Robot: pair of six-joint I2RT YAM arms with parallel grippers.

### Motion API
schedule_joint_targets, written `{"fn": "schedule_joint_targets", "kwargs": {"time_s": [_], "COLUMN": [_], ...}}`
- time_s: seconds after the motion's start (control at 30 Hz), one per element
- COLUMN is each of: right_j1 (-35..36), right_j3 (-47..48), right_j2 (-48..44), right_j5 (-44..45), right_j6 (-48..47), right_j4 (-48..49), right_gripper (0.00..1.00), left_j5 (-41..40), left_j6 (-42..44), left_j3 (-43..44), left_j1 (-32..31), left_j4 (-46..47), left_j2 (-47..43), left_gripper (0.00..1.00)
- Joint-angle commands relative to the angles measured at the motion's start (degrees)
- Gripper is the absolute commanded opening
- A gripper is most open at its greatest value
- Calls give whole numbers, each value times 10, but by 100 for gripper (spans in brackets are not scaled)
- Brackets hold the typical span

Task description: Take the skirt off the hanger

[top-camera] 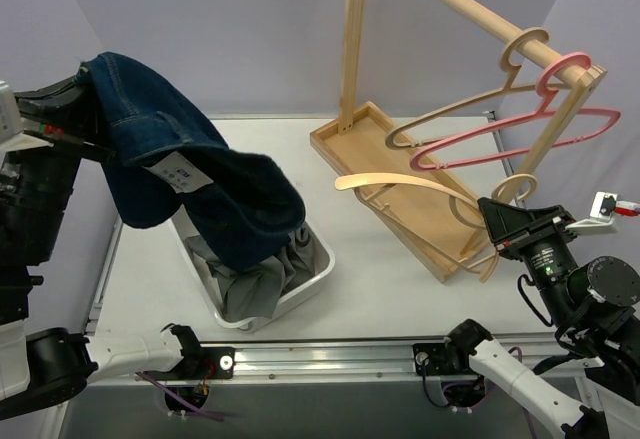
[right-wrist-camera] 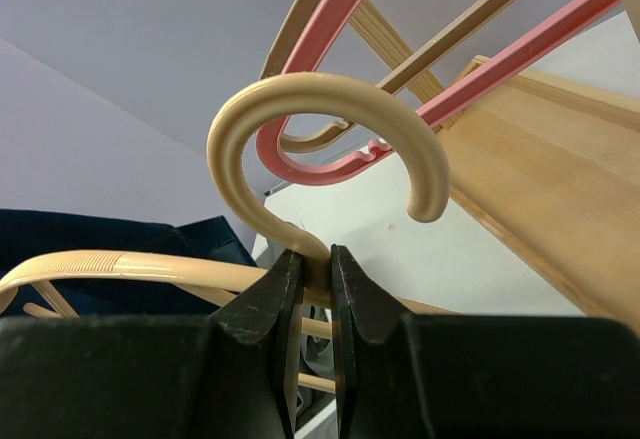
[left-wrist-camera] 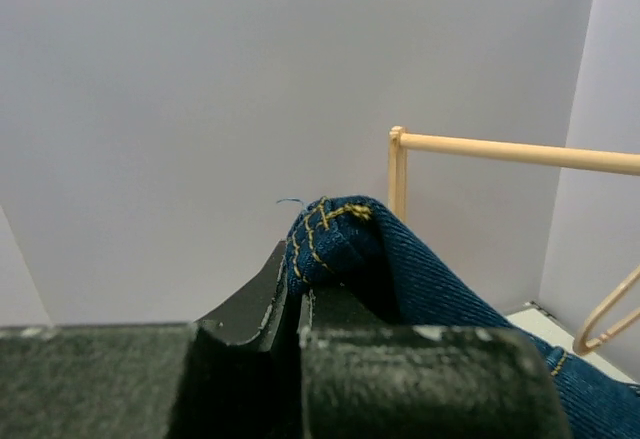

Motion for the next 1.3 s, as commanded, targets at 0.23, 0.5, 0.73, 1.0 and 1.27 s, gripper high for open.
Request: {"fn": "schedule_joint_targets", "kwargs": {"time_s": [0.23, 0.5, 0.73, 1.0, 1.27], "right_j1": [6, 7, 7, 7, 7], "right_j3": [15, 28, 41, -9, -31], "right_j2": [-31, -51, -35, -12, 10], "right_j5": [23, 20, -2, -46, -77], "right_j6": [6, 18, 11, 6, -14], "right_j4": [-8, -44, -51, -21, -21], "right_gripper": [0, 0, 0, 0, 0], "left_j5": [-34, 61, 247, 358, 299], "left_j6": [-212, -337, -483, -699, -737], "left_j3": [-298, -377, -456, -696, -719], "left_j1": [2, 127, 324, 334, 330], "left_j4": [4, -104, -161, -105, -165], "left_j2": [-94, -26, 29, 15, 4], "left_gripper": [2, 2, 2, 2, 3]}}
